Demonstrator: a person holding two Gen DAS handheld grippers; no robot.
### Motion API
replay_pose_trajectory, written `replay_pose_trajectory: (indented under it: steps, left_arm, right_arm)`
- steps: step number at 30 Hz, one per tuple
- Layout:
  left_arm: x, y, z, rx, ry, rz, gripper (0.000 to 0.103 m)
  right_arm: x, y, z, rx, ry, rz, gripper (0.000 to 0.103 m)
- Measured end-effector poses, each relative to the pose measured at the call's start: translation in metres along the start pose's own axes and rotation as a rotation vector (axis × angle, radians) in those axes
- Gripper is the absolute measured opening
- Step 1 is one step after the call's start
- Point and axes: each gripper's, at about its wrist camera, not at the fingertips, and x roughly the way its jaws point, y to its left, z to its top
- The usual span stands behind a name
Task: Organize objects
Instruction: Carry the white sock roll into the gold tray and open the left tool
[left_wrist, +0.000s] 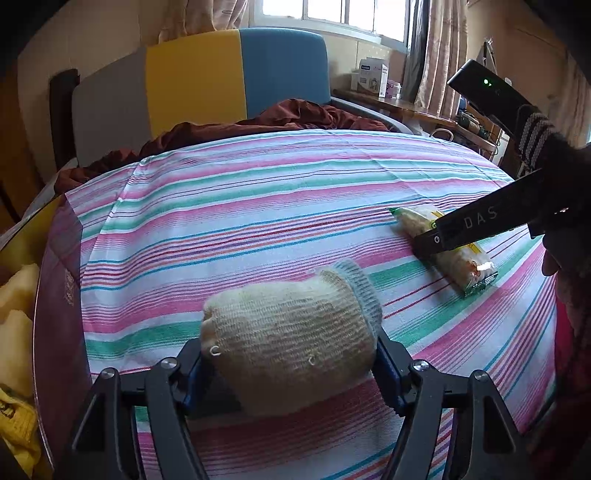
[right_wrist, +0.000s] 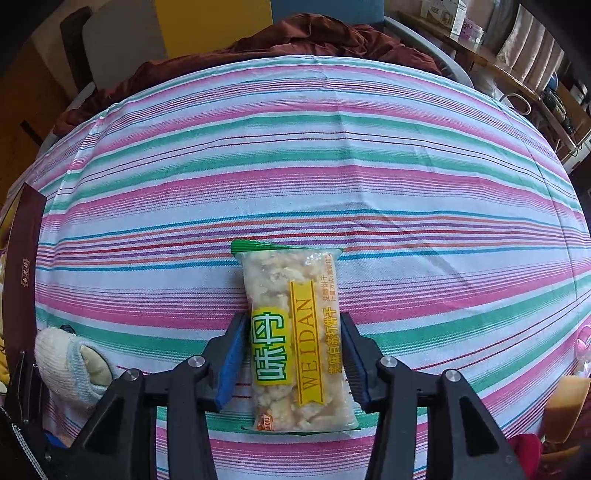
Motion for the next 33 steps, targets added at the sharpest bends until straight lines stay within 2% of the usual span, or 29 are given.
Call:
replay_pose_trajectory:
  steps: [8, 16, 25, 29, 33]
  left_arm:
    - [-0.001, -0.001, 0.000, 0.000, 0.002, 0.007, 0.072]
    - [-0.013, 0.005, 0.004, -0.070, 0.031, 0.022, 0.069]
    - [-0.063, 0.017, 0.015, -0.084, -0.045, 0.030, 0.069]
    - [-0.093, 0.038, 0.017, -0.115, -0.080, 0.037, 0.069]
    - [-0.120, 0.082, 0.014, -0.202, -0.098, 0.059, 0.069]
  right_arm:
    - [0.004, 0.010, -0.002, -0.024, -0.004, -0.018, 0.049]
    - [0.002, -0.001, 0.000, -0.021, -0.011, -0.006, 0.049]
    - [0.004, 0.000, 0.000, -0.041, -0.023, -0.022, 0.049]
    - [0.003, 0.008, -0.004, -0.051, -0.028, -0.031, 0.048]
    - [0.001, 0.007, -0.005, -0.058, -0.031, -0.036, 0.048]
